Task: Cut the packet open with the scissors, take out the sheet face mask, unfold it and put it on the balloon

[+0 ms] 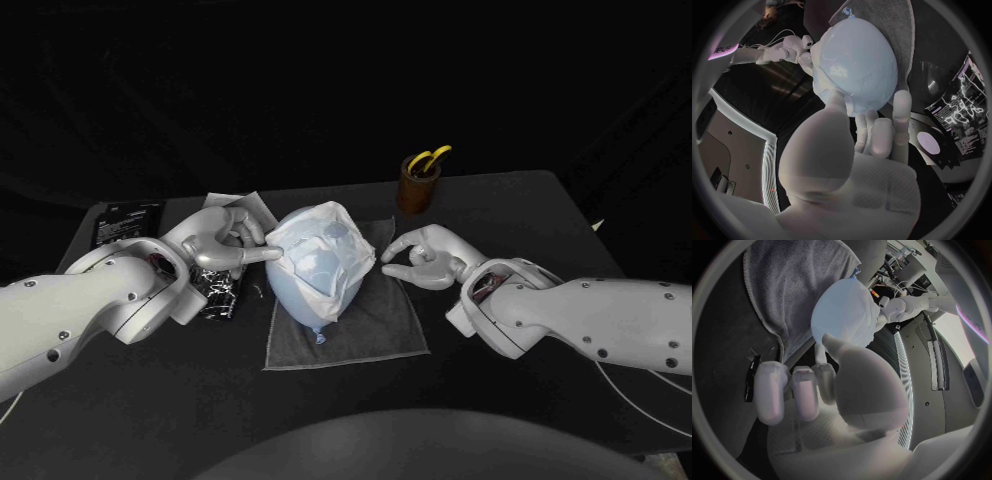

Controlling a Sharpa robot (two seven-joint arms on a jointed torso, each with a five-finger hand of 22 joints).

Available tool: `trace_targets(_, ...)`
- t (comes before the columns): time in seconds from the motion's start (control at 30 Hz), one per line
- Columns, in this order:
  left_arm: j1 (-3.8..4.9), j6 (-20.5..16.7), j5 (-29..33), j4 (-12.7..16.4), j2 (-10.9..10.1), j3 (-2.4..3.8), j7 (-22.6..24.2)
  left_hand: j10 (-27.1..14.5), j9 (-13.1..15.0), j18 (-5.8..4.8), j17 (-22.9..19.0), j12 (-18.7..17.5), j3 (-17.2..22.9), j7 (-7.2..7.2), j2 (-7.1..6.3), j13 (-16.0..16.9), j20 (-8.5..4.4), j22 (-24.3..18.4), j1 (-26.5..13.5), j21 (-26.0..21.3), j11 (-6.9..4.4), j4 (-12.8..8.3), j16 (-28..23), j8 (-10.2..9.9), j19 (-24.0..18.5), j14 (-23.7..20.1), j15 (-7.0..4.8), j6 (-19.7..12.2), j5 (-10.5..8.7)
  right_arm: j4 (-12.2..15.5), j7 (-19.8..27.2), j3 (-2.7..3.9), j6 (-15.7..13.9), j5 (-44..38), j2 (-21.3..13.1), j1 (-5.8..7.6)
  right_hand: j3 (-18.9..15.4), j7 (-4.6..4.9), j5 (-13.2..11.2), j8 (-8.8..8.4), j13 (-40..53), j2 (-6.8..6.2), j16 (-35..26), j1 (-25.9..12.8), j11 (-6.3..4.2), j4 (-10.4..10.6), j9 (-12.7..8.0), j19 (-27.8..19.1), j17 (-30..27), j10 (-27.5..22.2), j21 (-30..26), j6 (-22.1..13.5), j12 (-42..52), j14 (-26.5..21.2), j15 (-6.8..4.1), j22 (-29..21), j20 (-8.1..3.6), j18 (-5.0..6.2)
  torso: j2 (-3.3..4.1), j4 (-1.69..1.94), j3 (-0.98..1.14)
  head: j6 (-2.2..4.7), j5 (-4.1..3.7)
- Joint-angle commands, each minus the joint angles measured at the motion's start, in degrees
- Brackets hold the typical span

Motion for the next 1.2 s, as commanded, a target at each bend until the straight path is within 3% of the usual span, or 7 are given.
trace_targets(0.03, -0.05, 0.7, 0.1, 0.1, 0.1, -0.02, -0.2, 0.2, 0.0, 0.61, 0.1, 0.2, 0.3, 0.66, 0.46, -0.1, 0.06, 0.1, 0.0, 0.4, -0.37, 0.0, 0.1, 0.1, 0.5, 0.4, -0.05, 0.1, 0.08, 0.1, 3.5, -0.02, -3.3, 0.2, 0.6, -0.11, -1.3, 0.83, -0.2, -1.68, 10.2, -2.14, 0.2, 0.0, 0.91, -0.1, -0.9, 3.1, 15.1, 1.1, 0.2, -1.1, 0.4, 6.0, 0.74, 12.9, 0.95, -0.52, 0.04, 0.02, 0.04, 0.0, -0.04)
trace_targets(0.27, -0.05, 0.8, 0.1, 0.1, 0.1, -0.02, -0.1, 0.2, -0.2, 0.61, 0.0, 0.4, 0.3, 0.64, 0.52, -0.2, 0.04, 0.1, 0.1, 0.4, -0.39, 0.0, 0.2, 0.2, 0.4, 0.4, -0.07, 0.1, 0.08, -0.1, 5.2, -0.04, -5.1, 0.7, 1.8, -0.18, -2.7, 1.43, -0.2, -3.6, 10.1, -2.64, 0.2, 0.4, 1.5, -0.5, -1.8, 2.9, 15.1, 0.9, -0.2, -2.5, 0.3, 6.0, 1.31, 12.8, 1.69, -0.4, 0.04, -0.06, 0.03, 0.0, 0.09)
trace_targets(0.77, -0.04, 0.8, 0.1, 0.1, 0.0, -0.02, -0.2, 0.2, -0.2, 0.61, 0.0, 0.4, 0.3, 0.64, 0.52, -0.2, 0.04, 0.1, 0.1, 0.4, -0.39, 0.0, 0.2, 0.2, 0.4, 0.4, -0.07, 0.1, 0.08, -0.6, 5.9, -0.05, -3.6, 1.0, 3.0, -0.31, -3.1, 0.66, -0.2, -3.45, 10.4, -1.43, 0.2, 1.6, 0.93, -0.9, -2.0, 3.0, 15.1, 1.2, 0.0, 1.3, 0.8, 6.0, 0.99, 12.8, 2.0, -0.36, -0.01, -0.02, 0.0, 0.0, 0.2)
trace_targets(1.03, -0.04, 0.8, 0.1, 0.2, -0.1, -0.02, -0.2, 0.2, -0.2, 0.61, 0.0, 0.4, 0.3, 0.64, 0.52, -0.2, 0.04, 0.1, 0.1, 0.4, -0.39, 0.0, 0.2, 0.2, 0.4, 0.4, -0.07, 0.1, 0.08, -0.3, 6.7, -0.06, -2.4, 1.4, 3.2, -0.43, -3.2, -0.79, -0.2, -2.51, 10.8, -0.3, 0.2, 2.1, -0.26, -1.0, -2.0, 3.1, 15.1, 1.6, 0.3, 6.2, 1.3, 6.0, 0.07, 12.9, 1.39, -0.39, 0.0, -0.05, 0.02, 0.0, 0.29)
trace_targets(1.2, -0.04, 0.8, 0.1, 0.2, -0.1, -0.02, -0.2, 0.2, -0.2, 0.61, 0.0, 0.4, 0.3, 0.64, 0.52, -0.2, 0.04, 0.1, 0.1, 0.4, -0.39, 0.0, 0.2, 0.2, 0.4, 0.4, -0.07, 0.1, 0.08, -0.1, 7.4, -0.06, -2.1, 1.5, 3.4, -0.6, -3.2, -2.38, -0.2, -0.84, 11.2, 1.46, 0.2, 2.0, -1.57, -0.5, -1.6, 3.4, 15.1, 2.1, 1.0, 10.1, 1.8, 6.0, -1.0, 13.1, 0.52, -0.53, 0.02, -0.07, 0.03, 0.0, 0.28)
